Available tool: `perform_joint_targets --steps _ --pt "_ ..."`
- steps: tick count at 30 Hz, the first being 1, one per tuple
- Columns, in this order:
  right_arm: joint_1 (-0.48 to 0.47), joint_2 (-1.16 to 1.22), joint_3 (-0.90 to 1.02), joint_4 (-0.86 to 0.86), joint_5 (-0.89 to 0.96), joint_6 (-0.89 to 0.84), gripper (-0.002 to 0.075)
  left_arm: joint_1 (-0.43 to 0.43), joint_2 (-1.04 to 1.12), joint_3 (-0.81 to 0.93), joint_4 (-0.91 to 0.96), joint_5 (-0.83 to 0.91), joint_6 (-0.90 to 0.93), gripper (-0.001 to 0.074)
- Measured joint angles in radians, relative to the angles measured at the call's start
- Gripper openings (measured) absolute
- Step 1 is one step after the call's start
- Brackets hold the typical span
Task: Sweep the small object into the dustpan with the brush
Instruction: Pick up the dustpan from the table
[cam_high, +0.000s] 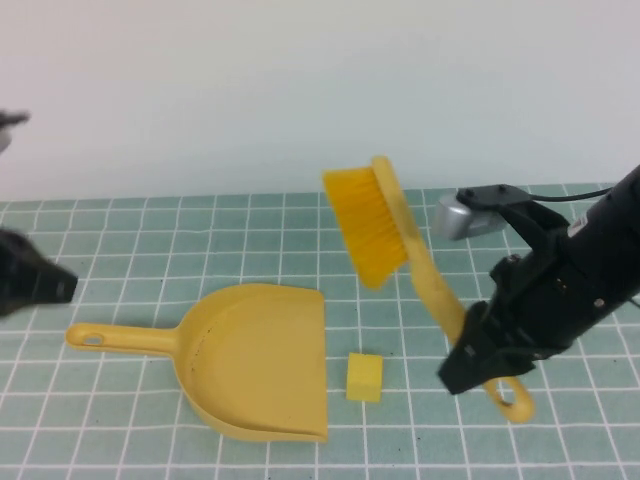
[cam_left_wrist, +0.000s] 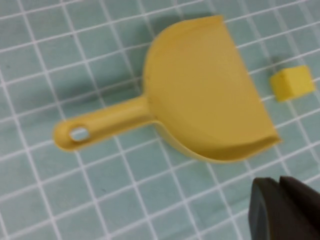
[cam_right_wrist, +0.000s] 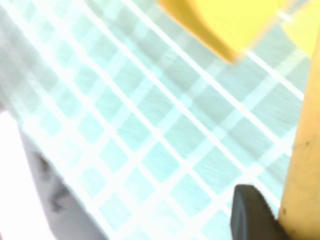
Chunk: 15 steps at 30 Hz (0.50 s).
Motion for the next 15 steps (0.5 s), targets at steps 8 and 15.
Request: perform_joint_targets --steps 8,15 --pt "0.000 0.000 0.000 -0.191 -0.003 0.124 0.0167 0.000 0.382 -0.299 0.055 0.103 0.021 0.0577" --pt "0.000 -0.002 0.000 -0.221 0.038 0.150 0.0167 -0.038 0.579 -0.384 0.148 0.151 0.085 0.0619"
